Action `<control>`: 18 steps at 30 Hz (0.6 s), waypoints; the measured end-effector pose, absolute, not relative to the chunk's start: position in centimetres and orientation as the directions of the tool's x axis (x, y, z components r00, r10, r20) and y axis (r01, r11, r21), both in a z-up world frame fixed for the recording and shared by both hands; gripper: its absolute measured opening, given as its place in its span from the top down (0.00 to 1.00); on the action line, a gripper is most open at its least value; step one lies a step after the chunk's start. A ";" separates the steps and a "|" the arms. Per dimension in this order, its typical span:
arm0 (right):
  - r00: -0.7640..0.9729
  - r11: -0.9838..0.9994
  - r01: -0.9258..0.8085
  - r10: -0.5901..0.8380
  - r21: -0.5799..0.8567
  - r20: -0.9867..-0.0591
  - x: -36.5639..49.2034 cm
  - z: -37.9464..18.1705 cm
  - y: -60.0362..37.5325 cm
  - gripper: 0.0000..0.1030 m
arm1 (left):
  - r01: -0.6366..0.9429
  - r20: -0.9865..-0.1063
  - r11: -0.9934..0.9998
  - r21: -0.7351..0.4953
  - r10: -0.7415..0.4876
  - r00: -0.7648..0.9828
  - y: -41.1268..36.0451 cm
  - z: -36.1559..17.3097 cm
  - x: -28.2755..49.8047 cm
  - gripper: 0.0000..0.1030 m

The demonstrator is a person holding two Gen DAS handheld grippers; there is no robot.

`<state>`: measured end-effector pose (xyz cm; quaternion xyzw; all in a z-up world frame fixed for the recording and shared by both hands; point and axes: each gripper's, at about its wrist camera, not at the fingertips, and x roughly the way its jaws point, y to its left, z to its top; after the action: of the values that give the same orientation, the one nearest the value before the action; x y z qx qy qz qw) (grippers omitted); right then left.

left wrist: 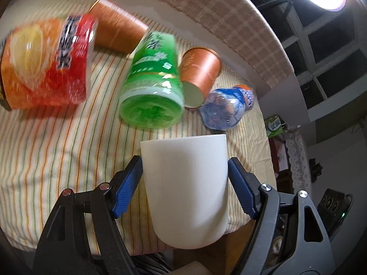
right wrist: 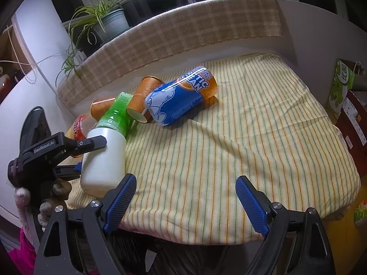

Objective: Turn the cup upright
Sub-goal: 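Lower the upright white cup onto the bedspread with the right tool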

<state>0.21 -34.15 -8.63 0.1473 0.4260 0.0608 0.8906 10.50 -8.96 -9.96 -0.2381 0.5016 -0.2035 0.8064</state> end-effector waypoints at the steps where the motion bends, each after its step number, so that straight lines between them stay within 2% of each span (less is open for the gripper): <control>1: 0.629 0.949 0.019 0.234 0.316 -0.741 0.2 -8.7 -34.2 0.13 | 0.105 -0.711 0.811 -0.576 -0.560 0.425 -9.2 -9.6 10.3 0.25; 13: 0.642 0.946 0.035 0.227 0.323 -0.733 -0.1 -8.7 -34.5 0.13 | 0.205 -0.698 0.874 -0.441 -0.477 0.533 -10.4 -7.3 9.0 0.26; 18: 0.638 0.943 0.042 0.229 0.331 -0.735 -0.1 -8.9 -34.7 0.13 | 0.240 -0.686 0.910 -0.337 -0.412 0.600 -11.1 -6.6 8.3 0.26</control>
<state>-0.11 -34.66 -8.91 0.1606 0.4220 0.0526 0.8907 8.28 -11.14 -6.58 -0.1053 0.4077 -0.1835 0.8883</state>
